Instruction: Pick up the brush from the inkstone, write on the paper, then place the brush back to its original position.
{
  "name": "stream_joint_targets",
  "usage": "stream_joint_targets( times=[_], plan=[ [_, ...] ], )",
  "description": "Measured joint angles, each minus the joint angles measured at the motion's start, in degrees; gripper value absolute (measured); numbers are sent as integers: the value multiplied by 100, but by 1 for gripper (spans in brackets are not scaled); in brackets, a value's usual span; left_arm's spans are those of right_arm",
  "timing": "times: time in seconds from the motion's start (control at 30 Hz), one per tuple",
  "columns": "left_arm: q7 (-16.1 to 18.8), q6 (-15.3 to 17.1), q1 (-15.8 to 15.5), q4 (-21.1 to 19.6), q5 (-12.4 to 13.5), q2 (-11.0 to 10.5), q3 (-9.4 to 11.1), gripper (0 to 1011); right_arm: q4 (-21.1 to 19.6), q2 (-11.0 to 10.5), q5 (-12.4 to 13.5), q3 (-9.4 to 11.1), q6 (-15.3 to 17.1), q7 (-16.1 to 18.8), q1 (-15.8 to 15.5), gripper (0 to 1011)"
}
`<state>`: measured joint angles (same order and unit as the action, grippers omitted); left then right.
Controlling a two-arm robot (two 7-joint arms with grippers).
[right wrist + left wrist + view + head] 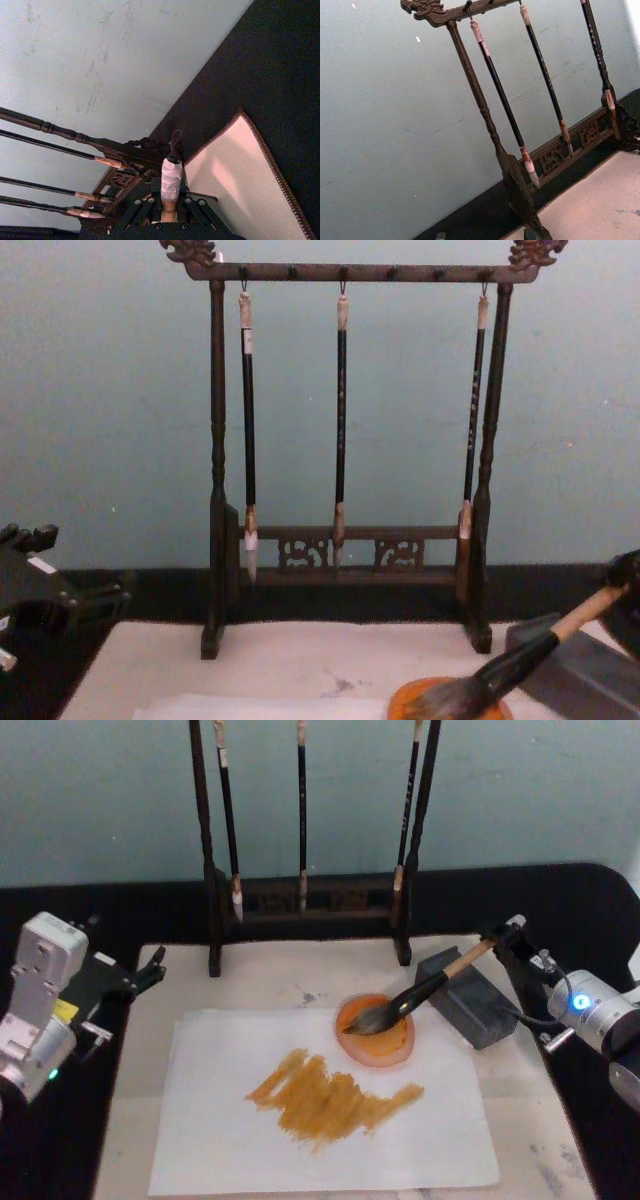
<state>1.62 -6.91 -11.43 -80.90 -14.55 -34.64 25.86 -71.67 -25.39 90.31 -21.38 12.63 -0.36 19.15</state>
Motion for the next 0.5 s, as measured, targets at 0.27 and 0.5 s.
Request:
stream_joint_targets(
  times=[0.27, 0.5],
  plan=[
    [0, 0, 0, 0, 0, 0, 0, 1010, 34, -30, 139, -58, -8, -60, 16, 161],
    [0, 0, 0, 0, 0, 0, 0, 1010, 65, -60, 300, -108, -31, -95, 31, 161]
  ],
)
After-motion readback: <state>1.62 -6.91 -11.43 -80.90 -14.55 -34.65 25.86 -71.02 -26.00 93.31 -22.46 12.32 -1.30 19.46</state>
